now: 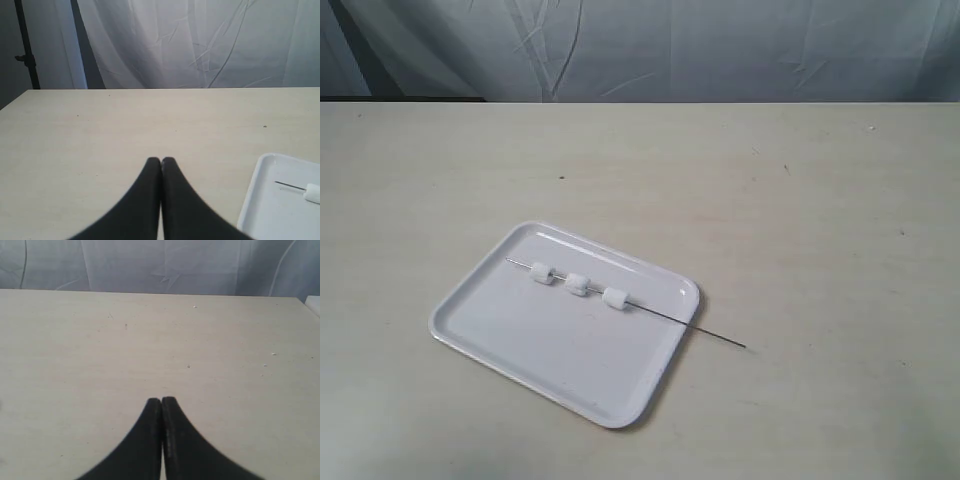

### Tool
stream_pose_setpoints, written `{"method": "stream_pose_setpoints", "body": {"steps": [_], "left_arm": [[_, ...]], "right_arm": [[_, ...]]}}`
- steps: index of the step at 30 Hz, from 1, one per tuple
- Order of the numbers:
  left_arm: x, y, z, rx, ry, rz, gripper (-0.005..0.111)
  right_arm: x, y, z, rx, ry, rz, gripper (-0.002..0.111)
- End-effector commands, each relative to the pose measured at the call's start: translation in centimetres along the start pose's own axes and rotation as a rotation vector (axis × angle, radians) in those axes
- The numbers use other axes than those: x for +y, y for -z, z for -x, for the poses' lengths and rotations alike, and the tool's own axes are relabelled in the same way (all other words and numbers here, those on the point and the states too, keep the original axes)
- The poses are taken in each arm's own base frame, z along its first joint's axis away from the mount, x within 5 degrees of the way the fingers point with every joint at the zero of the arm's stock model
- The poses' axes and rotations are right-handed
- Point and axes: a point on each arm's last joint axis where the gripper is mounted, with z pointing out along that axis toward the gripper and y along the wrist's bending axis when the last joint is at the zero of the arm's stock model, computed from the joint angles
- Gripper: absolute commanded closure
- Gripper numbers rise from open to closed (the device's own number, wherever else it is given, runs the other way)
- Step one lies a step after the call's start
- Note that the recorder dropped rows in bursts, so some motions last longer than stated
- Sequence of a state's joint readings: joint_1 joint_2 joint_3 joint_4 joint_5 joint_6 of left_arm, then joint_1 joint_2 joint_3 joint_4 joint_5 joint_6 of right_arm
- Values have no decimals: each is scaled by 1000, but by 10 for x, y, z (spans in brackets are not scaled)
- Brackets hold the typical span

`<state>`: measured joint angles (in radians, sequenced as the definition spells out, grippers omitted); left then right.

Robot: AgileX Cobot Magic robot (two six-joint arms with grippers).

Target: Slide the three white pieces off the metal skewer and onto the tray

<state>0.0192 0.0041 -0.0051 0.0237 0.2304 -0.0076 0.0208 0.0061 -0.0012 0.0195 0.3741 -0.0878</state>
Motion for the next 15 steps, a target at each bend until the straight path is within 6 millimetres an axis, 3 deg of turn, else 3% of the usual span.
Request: {"method": "stream_pose_setpoints", "body": {"steps": [1, 11, 15], "left_arm": [[0, 0, -2, 3, -5, 1, 107], [0, 0, -2, 3, -5, 1, 107], [0, 0, -2, 3, -5, 1, 107]], "right_arm": [[0, 0, 1, -18, 1, 2, 109], [-1, 0, 2, -25, 40, -10, 109], [-2, 2, 17, -192, 56, -28, 109]]}}
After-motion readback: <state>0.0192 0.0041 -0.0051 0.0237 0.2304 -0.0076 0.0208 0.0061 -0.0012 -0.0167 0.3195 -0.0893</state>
